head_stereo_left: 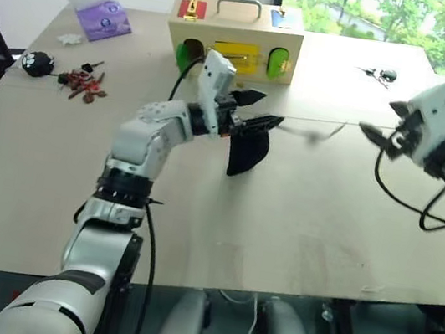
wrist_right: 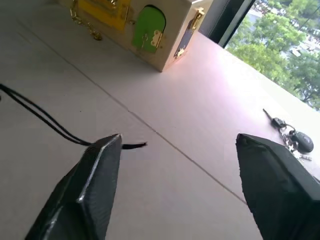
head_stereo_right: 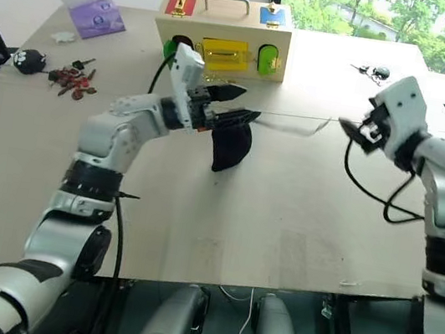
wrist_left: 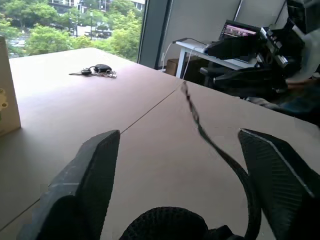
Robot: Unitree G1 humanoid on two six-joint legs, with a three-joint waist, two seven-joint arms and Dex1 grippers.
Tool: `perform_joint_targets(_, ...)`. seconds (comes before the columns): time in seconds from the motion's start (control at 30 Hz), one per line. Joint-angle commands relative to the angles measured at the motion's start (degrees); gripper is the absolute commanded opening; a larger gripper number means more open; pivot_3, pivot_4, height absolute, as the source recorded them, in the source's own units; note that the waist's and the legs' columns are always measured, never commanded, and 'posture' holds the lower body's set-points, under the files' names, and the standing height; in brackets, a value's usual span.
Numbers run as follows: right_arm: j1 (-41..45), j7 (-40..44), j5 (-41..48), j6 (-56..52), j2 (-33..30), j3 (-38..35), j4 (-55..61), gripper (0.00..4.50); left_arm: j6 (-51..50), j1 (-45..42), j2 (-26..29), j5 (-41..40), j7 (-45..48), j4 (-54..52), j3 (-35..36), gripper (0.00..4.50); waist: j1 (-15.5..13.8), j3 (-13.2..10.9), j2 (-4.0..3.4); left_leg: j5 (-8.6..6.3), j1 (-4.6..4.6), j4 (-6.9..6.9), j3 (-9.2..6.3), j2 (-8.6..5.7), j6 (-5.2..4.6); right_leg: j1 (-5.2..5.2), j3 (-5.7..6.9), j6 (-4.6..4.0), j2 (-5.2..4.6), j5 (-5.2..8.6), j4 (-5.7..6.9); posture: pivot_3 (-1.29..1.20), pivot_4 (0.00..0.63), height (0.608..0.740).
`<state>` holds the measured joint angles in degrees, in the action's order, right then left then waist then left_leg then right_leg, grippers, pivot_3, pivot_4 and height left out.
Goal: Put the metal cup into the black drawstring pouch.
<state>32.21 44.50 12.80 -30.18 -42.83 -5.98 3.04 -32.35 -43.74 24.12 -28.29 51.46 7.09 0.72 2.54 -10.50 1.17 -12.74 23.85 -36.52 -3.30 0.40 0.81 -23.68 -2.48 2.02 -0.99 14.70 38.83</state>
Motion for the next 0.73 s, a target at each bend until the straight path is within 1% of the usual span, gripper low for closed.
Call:
perform_joint_targets(0.03,-9.2,2.6,5.9,-3.1,-1.9,-7.0,11.6,4.45,-5.3,6.5,3.8,-4.9,-1.7,-11.6,5.6,4.5,0.0,0.0,-0.02,0.0,-0.04,0.0,-0.04,0.03,0.0,0.0,-0.04,0.0,0.01,0.0,0.02,0.0,0.15,0.74)
perform_joint_targets(0.07,-13.0,2.9,6.9,-3.2,-1.9,-8.5,14.4,4.45,-6.6,9.2,4.6,-6.0,-2.7,-14.4,7.2,4.5,0.0,0.0,-0.02,0.0,-0.03,0.02,-0.05,0.02,0.0,0.0,-0.04,0.0,0.01,0.0,0.0,0.0,0.15,0.74)
perform_joint_targets(0.17,-23.6,1.5,10.8,-2.5,1.5,-13.0,23.1,4.45,-8.6,21.3,6.9,-7.3,-6.7,-24.1,12.4,4.5,0.0,0.0,-0.04,-0.01,-0.09,-0.02,-0.1,0.16,-0.01,0.04,-0.07,0.01,-0.01,0.01,0.02,0.0,0.15,0.74)
perform_joint_targets(0.27,-28.9,0.4,11.9,-0.6,3.4,-14.3,27.1,4.45,-9.3,27.8,7.0,-9.2,-9.4,-29.4,15.8,4.5,-0.5,0.0,-0.04,-0.01,-0.07,-0.18,-0.1,0.17,-0.02,0.07,-0.08,0.03,0.0,0.01,0.06,0.0,0.15,0.74)
perform_joint_targets(0.4,-35.8,-2.7,12.7,0.1,7.3,-15.1,30.8,4.45,-9.8,39.5,7.3,-10.9,-12.1,-35.3,21.7,4.5,-0.7,0.1,-0.04,-0.01,-0.25,-0.55,-0.05,0.19,-0.02,0.5,0.1,0.16,0.04,0.08,0.05,0.0,0.15,0.74)
perform_joint_targets(0.53,-40.5,-4.3,11.9,1.7,8.3,-15.3,32.2,4.45,-8.9,47.8,7.6,-12.0,-13.0,-37.7,25.7,4.5,-0.8,0.1,-0.05,-0.01,-0.33,-0.63,-0.04,0.19,-0.03,0.58,0.1,0.2,0.04,0.13,0.06,0.0,0.15,0.74)
perform_joint_targets(0.73,-42.8,-3.7,12.7,3.6,7.4,-16.6,31.1,4.45,-7.9,53.2,8.0,-13.6,-13.7,-38.9,28.8,4.5,-1.3,0.1,-0.05,-0.01,-0.33,-0.66,0.01,0.2,-0.03,0.58,0.09,0.2,0.04,0.15,0.04,0.0,0.15,0.74)
